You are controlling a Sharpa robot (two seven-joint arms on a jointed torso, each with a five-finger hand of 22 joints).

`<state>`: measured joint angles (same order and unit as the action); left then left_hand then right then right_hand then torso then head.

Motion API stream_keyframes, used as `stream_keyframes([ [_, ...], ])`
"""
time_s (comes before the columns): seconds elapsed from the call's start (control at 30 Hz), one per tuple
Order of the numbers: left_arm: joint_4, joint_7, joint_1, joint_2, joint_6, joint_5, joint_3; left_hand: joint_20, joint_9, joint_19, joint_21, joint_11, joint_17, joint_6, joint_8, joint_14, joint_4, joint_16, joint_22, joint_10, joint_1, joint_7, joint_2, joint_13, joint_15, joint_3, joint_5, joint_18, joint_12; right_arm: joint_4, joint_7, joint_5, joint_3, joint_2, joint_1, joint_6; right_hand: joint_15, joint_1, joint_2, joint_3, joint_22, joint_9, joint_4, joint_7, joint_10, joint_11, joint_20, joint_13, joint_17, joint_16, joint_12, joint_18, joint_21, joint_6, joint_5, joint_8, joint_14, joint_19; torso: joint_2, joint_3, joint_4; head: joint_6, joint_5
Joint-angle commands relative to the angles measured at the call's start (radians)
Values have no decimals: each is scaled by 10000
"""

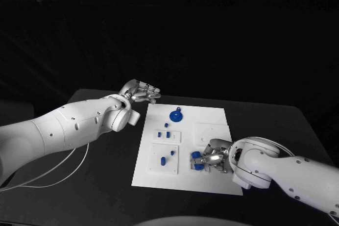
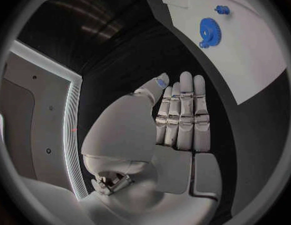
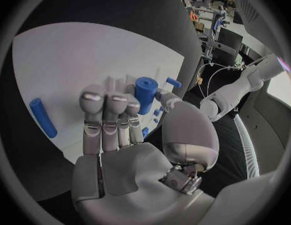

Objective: Assemble the parts on the task board

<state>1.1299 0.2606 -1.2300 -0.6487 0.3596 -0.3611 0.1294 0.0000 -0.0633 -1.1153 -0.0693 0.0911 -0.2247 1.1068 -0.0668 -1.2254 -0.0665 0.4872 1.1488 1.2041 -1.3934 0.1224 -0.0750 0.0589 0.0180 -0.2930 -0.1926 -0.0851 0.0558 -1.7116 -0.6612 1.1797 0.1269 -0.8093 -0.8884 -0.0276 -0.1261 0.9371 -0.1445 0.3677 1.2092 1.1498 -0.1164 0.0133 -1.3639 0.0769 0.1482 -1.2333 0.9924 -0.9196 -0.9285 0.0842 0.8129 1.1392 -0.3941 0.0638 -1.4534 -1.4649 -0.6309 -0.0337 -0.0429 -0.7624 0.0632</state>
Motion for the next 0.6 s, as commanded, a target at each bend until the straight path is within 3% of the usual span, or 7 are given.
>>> stream_keyframes([
  [0.03,25,44,24,17,-123,56,-7,14,-4,-75,19,-32,-14,-77,26,-22,70,40,-6,-40,49,23,39,4,34,10,62,126,48,68,13,177,-35,63,33,88,12,-45,78,1685,8,-18,1746,-9,-38,-6,-30,13,-6,-4,39,6,-56,54,500,5,15,-544,2,-8,-3,-1,1],
  [0.2,25,37,24,15,-127,56,-7,16,-4,-76,21,-33,-14,-78,25,-26,85,41,-27,-39,56,22,41,5,35,10,61,126,49,156,8,221,-41,127,33,70,30,21,14,1315,3,-68,1183,-37,-44,-34,-48,33,-16,15,52,27,-78,99,1767,6,13,-542,-3,-6,-5,-1,14],
  [0.3,28,34,24,11,-129,56,-7,16,-4,-76,21,-33,-14,-78,25,-26,85,41,-27,-39,56,22,41,5,35,10,61,126,49,185,7,250,-48,148,33,55,51,-132,-220,1049,1,-34,473,-79,-47,-80,-61,61,-20,28,84,42,-86,186,3418,21,13,-544,1,-6,0,-2,30],
  [0.4,27,33,24,7,-127,56,-6,16,-4,-76,21,-33,-14,-78,25,-26,85,41,-27,-39,56,22,41,5,35,10,61,126,49,192,9,264,-54,156,33,42,46,-279,-534,674,14,11,-209,-116,-54,-87,-48,83,1,28,121,44,-65,211,3455,19,12,-546,4,-4,4,-1,33],
  [0.5,27,32,24,5,-128,56,-6,16,-4,-76,21,-33,-14,-78,25,-26,85,41,-27,-39,56,22,41,5,35,10,61,126,49,185,14,267,-59,161,33,32,38,230,-537,-776,26,1,-1327,-97,-66,-71,-36,91,41,37,158,36,-54,193,3454,12,12,-546,2,-1,8,12,30],
  [0.53,28,32,24,4,-129,56,-6,16,-4,-76,21,-33,-14,-78,25,-26,85,41,-27,-39,56,22,41,5,35,10,61,126,49,181,16,267,-60,162,33,29,35,417,-619,-859,27,-9,-1623,-112,-68,-75,-38,91,54,43,170,33,-58,187,3450,9,9,-546,1,0,11,15,28],
  [0.6,27,32,24,4,-129,56,-6,16,-4,-76,21,-33,-14,-78,25,-26,85,41,-27,-39,56,22,41,5,35,10,61,126,49,169,20,266,-63,162,33,23,39,266,-616,-1501,36,-25,-1740,-110,-73,-81,-36,92,72,45,186,31,-47,184,3447,10,4,-547,0,-1,10,14,15],
])
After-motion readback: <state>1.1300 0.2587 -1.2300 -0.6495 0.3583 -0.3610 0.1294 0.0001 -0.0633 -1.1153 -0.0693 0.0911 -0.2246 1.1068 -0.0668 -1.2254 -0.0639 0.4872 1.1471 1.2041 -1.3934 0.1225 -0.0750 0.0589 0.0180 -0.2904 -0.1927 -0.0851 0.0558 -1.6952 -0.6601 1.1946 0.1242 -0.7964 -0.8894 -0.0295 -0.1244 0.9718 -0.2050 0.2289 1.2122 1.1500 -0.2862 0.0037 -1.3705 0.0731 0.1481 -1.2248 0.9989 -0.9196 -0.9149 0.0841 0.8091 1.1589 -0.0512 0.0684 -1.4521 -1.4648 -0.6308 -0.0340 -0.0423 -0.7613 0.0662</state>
